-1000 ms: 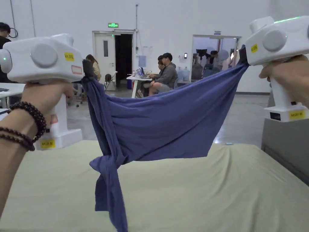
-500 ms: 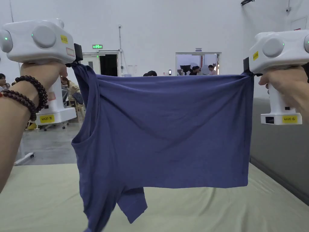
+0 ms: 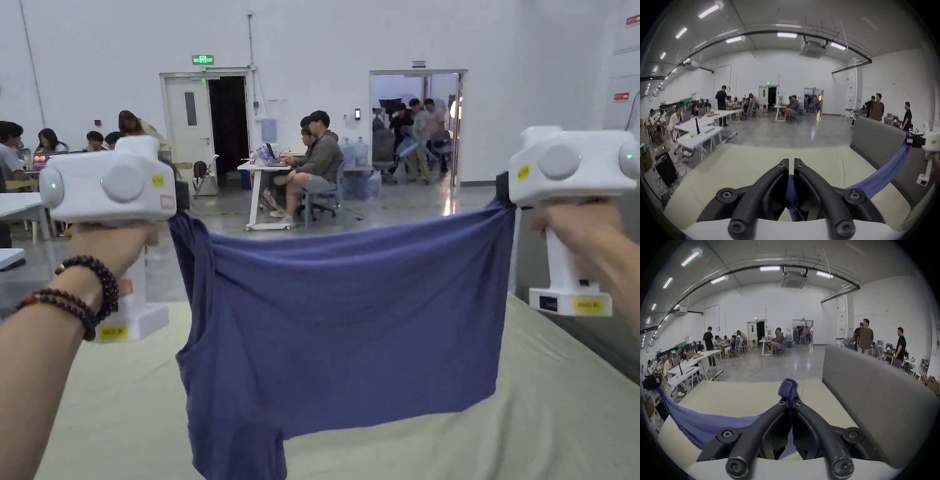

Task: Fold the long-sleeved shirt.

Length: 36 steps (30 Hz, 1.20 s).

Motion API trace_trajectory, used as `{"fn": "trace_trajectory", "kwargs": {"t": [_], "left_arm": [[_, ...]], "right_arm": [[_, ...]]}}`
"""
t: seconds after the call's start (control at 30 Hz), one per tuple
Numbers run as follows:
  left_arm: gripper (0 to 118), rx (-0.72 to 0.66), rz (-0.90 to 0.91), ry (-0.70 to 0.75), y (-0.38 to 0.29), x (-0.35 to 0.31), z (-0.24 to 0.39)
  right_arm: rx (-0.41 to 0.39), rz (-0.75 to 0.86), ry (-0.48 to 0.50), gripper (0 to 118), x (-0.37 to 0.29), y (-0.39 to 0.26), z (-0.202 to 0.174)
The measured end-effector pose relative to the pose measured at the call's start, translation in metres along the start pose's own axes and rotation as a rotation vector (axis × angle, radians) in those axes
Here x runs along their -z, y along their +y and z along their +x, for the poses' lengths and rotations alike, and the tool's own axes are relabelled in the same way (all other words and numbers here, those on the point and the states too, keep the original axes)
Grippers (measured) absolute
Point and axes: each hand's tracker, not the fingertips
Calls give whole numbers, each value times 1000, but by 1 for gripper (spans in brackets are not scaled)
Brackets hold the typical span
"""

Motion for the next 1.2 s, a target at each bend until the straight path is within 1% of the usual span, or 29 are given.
{"fn": "trace_trajectory", "kwargs": {"t": [0.1,0.17,0.23,0.3,0.37,0.4,0.47,0.57,0.63,0.67,0.73,0.77,0.8,0.83,0.87,0.93,0.97,1.03,1.1,1.13,1.2], "left_arm": [[0,-42,-67,-4,-52,12,-4],[0,-68,-127,-26,-83,15,-6],[0,-65,-157,-20,-103,15,-7],[0,-77,-166,-34,-114,6,-10],[0,-84,-164,-44,-122,-12,-12],[0,-89,-160,-53,-128,-25,-14],[0,-92,-175,-52,-137,-49,-16],[0,-89,-182,-48,-166,-97,-14],[0,-57,-208,-38,-196,-134,-12],[0,-49,-222,-15,-210,-148,-11],[0,-2,-259,29,-250,-184,-10],[0,14,-268,50,-270,-200,-9],[0,24,-292,82,-293,-217,-7],[0,5,-373,93,-316,-227,-8],[0,-22,-401,96,-335,-238,-9],[0,-75,-516,93,-378,-258,-9],[0,-79,-550,96,-391,-262,-9],[0,-57,-632,108,-419,-271,-5],[0,-21,-666,89,-440,-270,-6],[0,-16,-684,100,-447,-269,-7],[0,-24,-694,100,-454,-267,-9]], "right_arm": [[-11,-93,-11,0,18,-48,-2],[-5,-150,-1,0,27,-79,-2],[-3,-183,3,0,30,-101,0],[-2,-184,11,0,23,-117,2],[-12,-181,28,0,6,-127,4],[-45,-199,35,0,-6,-135,4],[-72,-224,12,0,-26,-150,2],[-81,-221,71,0,-71,-185,4],[-66,-234,103,0,-101,-216,8],[-73,-252,139,0,-114,-230,10],[-77,-277,164,0,-146,-266,14],[-101,-306,195,0,-158,-284,18],[-116,-338,203,0,-171,-305,20],[-134,-379,217,0,-183,-325,23],[-145,-421,228,0,-191,-342,25],[-187,-527,237,0,-201,-383,34],[-205,-571,233,0,-204,-396,35],[-246,-720,268,0,-199,-429,43],[-280,-792,280,0,-195,-453,41],[-317,-863,300,0,-191,-465,40],[-379,-918,283,0,-186,-481,34]]}}
